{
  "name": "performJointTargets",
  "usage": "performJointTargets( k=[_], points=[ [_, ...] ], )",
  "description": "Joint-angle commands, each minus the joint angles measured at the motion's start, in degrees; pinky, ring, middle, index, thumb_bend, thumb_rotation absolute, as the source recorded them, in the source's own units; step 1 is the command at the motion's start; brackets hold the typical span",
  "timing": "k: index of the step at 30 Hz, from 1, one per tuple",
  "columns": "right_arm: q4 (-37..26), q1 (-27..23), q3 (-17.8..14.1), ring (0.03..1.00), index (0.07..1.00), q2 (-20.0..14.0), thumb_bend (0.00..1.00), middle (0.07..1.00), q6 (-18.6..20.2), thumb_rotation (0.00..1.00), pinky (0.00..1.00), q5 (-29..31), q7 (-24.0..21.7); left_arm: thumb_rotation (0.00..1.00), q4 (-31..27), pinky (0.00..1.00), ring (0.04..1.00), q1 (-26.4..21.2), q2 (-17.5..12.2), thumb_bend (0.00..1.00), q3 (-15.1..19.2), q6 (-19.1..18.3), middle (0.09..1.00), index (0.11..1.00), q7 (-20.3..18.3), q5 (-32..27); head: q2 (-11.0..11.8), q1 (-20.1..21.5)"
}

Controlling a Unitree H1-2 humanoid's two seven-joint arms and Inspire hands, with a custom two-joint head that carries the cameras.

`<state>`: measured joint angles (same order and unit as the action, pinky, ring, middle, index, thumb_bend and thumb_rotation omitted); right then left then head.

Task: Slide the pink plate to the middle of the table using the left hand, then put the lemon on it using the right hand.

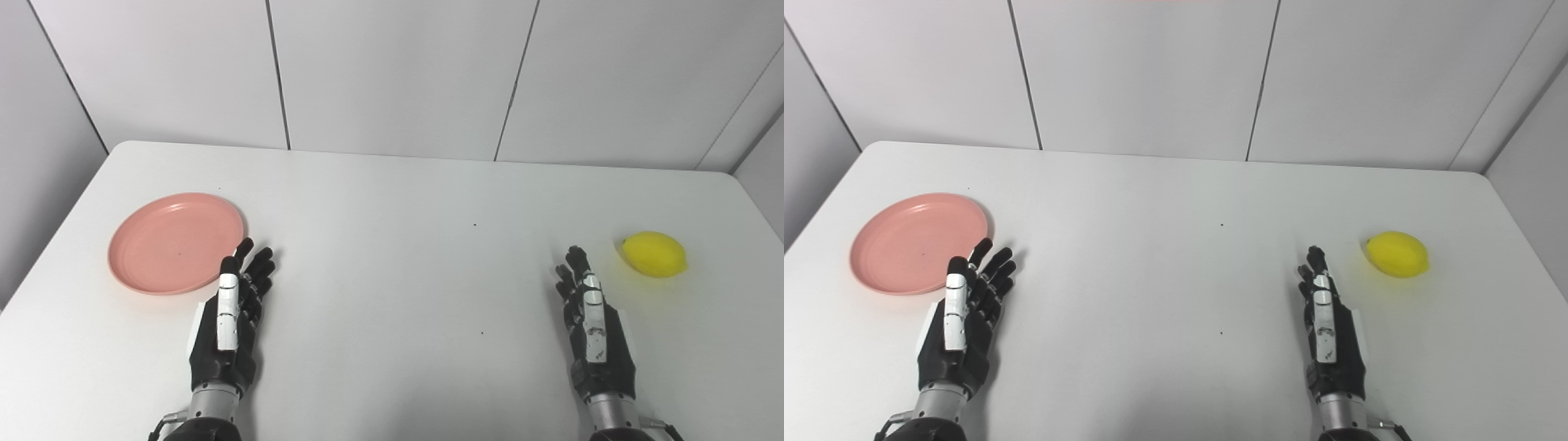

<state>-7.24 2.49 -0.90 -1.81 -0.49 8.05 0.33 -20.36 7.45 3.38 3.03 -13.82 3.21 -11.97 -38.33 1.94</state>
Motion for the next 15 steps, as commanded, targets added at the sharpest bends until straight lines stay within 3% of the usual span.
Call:
performJointTargets(
  k=[1,8,15],
  points=[
    [0.0,-0.1,-0.2,0.967,0.947,-0.4,0.75,0.979,-0.2,1.0,1.0,0.7,-1.5,0.95,0.1,0.98,0.92,2.7,1.1,0.62,-0.2,3.3,0.89,0.913,-0.3,0.5,1.2,-1.3],
    [3.6,-0.4,-1.5,0.985,0.97,-2.3,0.72,0.994,-2.7,1.0,1.0,2.8,-3.7,0.94,3.9,0.96,0.908,2.4,2.7,0.61,-1.7,7.0,0.879,0.893,0.4,1.8,5.6,-8.0],
    [6.4,-0.4,-3.0,0.981,0.966,-3.2,0.72,0.991,-4.2,1.0,1.0,3.3,-4.9,0.94,7.6,0.96,0.913,2.3,3.6,0.59,-3.1,11.4,0.885,0.898,0.5,2.8,7.7,-10.9]
  ],
)
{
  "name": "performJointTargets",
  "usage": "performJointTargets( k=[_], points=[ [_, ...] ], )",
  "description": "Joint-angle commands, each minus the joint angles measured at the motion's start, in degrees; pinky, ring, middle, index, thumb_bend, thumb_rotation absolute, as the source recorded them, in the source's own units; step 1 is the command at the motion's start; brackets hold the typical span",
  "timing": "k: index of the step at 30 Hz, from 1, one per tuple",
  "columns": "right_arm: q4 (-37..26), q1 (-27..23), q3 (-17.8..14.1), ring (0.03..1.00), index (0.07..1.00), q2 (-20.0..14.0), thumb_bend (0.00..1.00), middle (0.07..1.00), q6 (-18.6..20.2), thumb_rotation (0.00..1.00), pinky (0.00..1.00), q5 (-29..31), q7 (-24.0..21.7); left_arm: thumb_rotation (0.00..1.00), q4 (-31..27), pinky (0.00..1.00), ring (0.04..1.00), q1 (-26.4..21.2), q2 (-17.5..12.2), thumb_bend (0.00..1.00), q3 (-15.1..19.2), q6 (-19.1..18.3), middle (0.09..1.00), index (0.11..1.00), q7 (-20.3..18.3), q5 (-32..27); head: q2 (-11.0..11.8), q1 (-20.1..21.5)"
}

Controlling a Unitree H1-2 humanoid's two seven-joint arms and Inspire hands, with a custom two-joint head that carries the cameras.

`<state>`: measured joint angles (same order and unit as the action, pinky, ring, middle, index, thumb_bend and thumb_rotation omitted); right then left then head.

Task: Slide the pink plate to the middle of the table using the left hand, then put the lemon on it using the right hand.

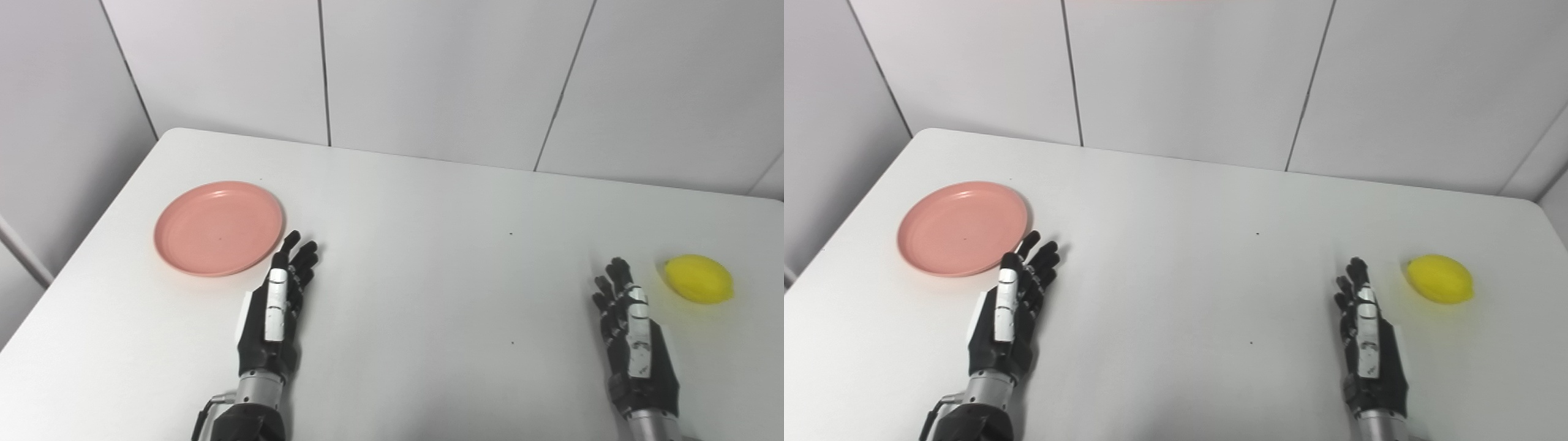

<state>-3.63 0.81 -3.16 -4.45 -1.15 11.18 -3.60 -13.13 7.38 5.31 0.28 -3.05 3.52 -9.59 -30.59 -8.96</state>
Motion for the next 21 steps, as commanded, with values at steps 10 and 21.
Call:
performJointTargets(
  k=[10,21],
  points=[
    [4.5,1.1,-1.5,1.0,0.982,-1.1,0.7,1.0,-4.2,1.0,1.0,1.3,-2.5,0.96,3.1,0.99,0.926,2.2,2.5,0.57,-1.0,3.3,0.895,0.915,0.1,1.0,1.9,-2.2],
    [6.6,0.5,-1.8,0.997,0.98,-0.6,0.68,0.999,-5.1,1.0,1.0,0.7,-2.7,0.96,5.9,0.98,0.924,1.7,2.4,0.56,-0.7,5.6,0.895,0.909,-0.1,1.2,3.9,-2.4]
  ],
)
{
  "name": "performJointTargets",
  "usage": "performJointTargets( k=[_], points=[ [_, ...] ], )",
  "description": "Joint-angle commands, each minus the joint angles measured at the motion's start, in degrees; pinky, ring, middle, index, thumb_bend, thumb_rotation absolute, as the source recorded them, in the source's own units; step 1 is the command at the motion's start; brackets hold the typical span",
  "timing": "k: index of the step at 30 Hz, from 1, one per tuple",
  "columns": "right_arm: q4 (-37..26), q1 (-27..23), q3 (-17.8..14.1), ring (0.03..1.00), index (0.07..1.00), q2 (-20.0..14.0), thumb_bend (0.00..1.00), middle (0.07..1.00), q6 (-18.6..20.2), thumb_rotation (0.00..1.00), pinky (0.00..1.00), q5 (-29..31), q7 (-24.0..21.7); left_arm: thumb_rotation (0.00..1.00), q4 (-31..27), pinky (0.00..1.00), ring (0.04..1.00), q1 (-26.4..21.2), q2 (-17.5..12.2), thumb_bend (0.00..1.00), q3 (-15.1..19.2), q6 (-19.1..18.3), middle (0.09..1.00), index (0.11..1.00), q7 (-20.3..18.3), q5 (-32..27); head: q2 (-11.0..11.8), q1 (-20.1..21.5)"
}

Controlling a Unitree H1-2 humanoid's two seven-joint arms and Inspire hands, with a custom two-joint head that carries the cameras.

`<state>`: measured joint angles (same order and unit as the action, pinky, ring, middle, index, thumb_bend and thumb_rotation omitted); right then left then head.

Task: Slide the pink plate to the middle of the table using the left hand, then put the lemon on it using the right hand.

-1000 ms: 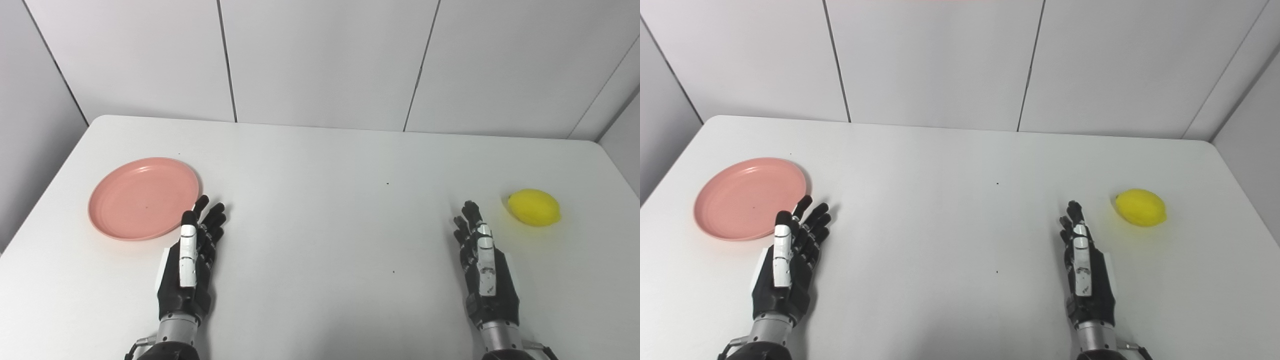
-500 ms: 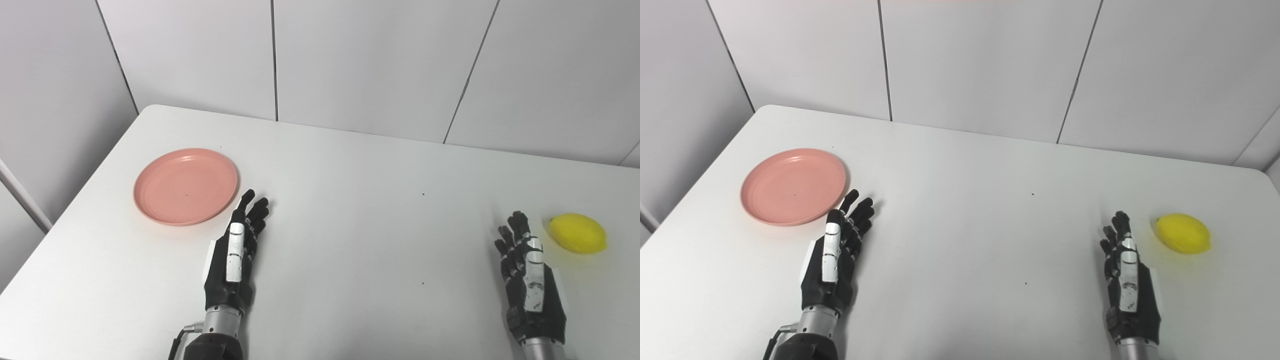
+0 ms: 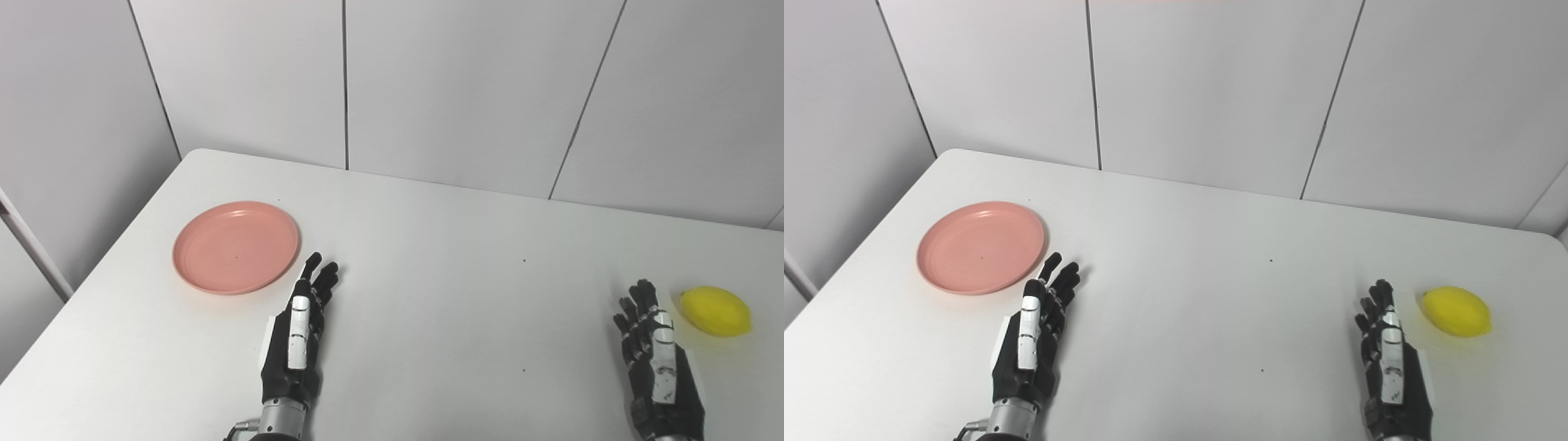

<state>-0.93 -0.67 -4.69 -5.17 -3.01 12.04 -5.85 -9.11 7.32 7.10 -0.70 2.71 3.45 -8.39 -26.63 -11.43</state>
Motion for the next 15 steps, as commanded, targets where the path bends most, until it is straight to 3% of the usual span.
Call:
performJointTargets(
  k=[1,15],
  points=[
    [4.1,2.0,-0.3,0.995,0.979,0.2,0.67,0.998,-3.2,1.0,1.0,-0.2,-0.5,0.96,2.3,0.98,0.923,1.7,0.6,0.56,0.3,0.2,0.893,0.907,0.0,-0.1,0.4,0.2],
    [4.6,2.5,0.1,0.995,0.979,0.2,0.66,0.993,-3.5,1.0,1.0,-0.7,-0.7,0.96,1.7,0.97,0.918,1.8,0.1,0.57,1.0,-0.9,0.884,0.896,-0.6,-1.9,2.0,0.8]
  ],
)
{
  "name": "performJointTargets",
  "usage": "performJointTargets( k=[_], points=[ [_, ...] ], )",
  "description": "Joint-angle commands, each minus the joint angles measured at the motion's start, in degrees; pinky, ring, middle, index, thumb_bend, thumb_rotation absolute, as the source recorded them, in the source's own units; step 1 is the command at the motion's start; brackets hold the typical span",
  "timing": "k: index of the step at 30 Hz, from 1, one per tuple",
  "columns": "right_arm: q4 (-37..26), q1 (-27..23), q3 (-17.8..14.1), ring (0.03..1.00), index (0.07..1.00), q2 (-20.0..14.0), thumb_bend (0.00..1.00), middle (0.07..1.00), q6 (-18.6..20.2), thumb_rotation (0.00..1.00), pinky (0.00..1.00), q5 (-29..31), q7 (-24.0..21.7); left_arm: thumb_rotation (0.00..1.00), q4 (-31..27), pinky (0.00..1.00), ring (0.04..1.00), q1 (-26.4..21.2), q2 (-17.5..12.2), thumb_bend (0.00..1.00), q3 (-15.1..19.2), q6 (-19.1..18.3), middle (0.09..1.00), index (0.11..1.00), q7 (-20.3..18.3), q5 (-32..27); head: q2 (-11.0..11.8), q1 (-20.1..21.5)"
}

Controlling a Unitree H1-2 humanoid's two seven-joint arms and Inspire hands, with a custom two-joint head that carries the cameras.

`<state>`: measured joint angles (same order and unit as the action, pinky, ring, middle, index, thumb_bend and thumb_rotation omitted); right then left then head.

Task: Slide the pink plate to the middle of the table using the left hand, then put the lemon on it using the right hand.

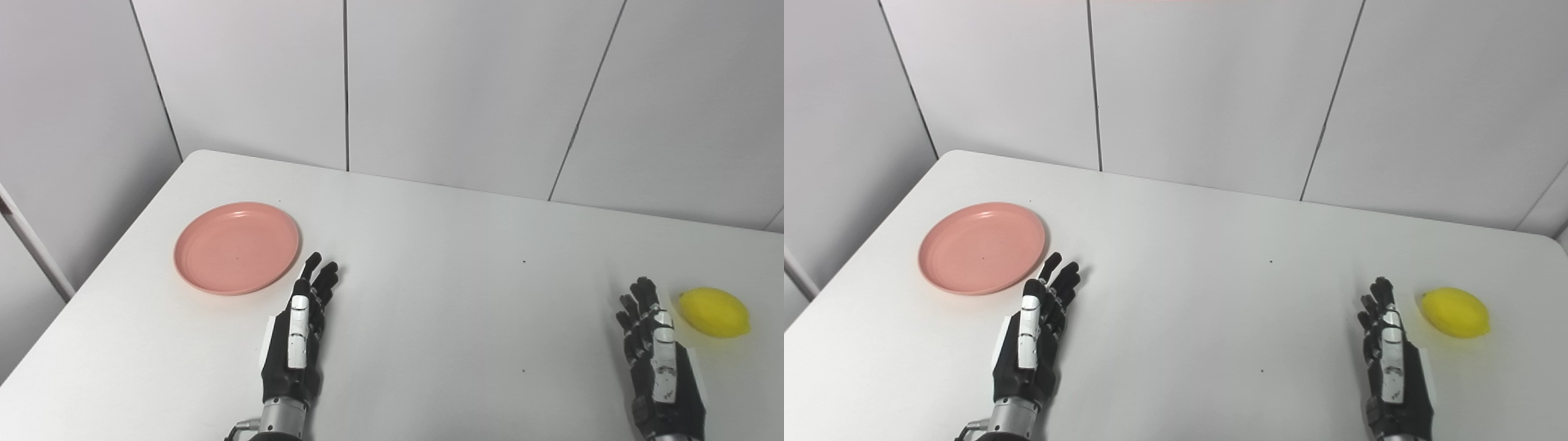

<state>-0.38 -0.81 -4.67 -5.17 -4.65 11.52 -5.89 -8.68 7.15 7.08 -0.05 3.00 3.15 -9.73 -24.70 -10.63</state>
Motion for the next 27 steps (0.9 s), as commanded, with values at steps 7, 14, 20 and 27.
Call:
performJointTargets(
  k=[7,14,20,27],
  points=[
    [3.2,3.1,0.4,0.982,0.97,0.6,0.65,0.985,-1.1,1.0,1.0,-0.9,0.0,0.93,-1.7,0.97,0.919,1.8,-0.2,0.62,1.0,-3.2,0.882,0.89,-0.3,-2.0,0.4,0.7],
    [2.6,3.4,0.5,0.972,0.973,1.1,0.62,0.979,-1.2,1.0,1.0,-1.8,0.3,0.9,-6.7,0.93,0.905,-0.4,-1.4,0.72,1.8,-8.0,0.883,0.887,-0.8,-2.2,0.4,1.0],
    [2.2,3.7,0.7,0.977,0.978,1.4,0.63,0.983,-1.1,1.0,1.0,-1.9,0.2,0.92,-11.3,0.94,0.922,-3.9,-3.1,0.75,3.6,-15.5,0.903,0.896,-0.8,-3.9,0.0,1.3],
    [2.3,3.6,0.5,0.975,0.971,1.5,0.66,0.978,-1.0,0.98,1.0,-1.8,0.2,0.94,-15.8,0.95,0.93,-9.8,-6.3,0.76,4.9,-22.9,0.922,0.933,-0.7,-4.6,-0.4,1.7]
  ],
)
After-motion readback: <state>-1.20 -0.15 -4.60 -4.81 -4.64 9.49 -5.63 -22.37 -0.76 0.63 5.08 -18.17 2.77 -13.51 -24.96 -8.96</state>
